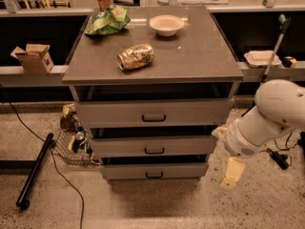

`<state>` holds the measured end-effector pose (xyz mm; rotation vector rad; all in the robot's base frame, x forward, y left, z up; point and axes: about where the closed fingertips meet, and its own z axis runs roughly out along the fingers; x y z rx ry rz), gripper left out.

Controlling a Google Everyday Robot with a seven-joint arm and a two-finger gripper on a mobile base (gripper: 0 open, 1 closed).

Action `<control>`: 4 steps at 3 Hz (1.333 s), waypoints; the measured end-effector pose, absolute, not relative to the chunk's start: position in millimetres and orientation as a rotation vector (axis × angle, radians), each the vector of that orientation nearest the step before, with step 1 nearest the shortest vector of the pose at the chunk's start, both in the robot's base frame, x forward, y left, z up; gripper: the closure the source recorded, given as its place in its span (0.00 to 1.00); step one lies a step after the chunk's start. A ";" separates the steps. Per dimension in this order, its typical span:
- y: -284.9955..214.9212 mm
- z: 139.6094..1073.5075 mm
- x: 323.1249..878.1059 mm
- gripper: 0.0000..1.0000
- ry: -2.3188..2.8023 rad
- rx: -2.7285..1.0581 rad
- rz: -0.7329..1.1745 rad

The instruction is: Open bottom drawer

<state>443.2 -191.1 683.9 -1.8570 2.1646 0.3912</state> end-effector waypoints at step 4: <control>-205.3 491.9 486.2 0.00 2.024 -1.876 0.597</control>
Offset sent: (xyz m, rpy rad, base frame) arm 0.0487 -0.0260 -0.2017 0.1476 0.0225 0.0937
